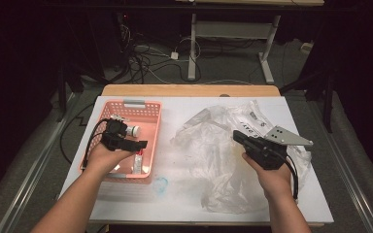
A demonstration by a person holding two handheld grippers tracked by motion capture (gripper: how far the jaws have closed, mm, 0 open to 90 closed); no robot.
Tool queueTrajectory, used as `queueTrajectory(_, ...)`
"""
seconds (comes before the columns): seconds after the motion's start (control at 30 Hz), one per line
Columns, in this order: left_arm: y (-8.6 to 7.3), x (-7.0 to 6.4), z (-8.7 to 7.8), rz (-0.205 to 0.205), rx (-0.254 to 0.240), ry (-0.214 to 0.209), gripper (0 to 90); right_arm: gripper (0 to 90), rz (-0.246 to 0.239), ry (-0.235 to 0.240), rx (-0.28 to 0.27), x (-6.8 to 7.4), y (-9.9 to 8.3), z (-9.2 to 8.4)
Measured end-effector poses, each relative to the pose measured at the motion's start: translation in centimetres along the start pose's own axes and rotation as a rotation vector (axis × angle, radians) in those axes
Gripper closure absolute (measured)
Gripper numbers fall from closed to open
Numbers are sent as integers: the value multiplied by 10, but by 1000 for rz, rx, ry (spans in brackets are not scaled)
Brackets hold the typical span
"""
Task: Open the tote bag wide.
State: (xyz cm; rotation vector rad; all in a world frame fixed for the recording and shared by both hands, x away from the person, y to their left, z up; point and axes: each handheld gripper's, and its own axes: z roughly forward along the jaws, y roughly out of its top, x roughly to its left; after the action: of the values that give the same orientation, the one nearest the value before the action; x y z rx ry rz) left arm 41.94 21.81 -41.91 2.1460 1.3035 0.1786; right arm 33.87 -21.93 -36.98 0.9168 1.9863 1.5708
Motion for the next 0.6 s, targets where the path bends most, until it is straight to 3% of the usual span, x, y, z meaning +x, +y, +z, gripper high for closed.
queueTrajectory(0.17, 2, 1, 10, -12, 68, 19, 114, 900, 3, -6, 1, 0, 0, 0)
queueTrajectory(0.43, 10, -3, 27, 4, 199, 41, 200, 900, 3, -9, 2, -1, -1, 0)
queueTrajectory(0.6, 12, -5, 34, -24, 244, 47, 321, 900, 4, -9, 1, -1, -1, -1)
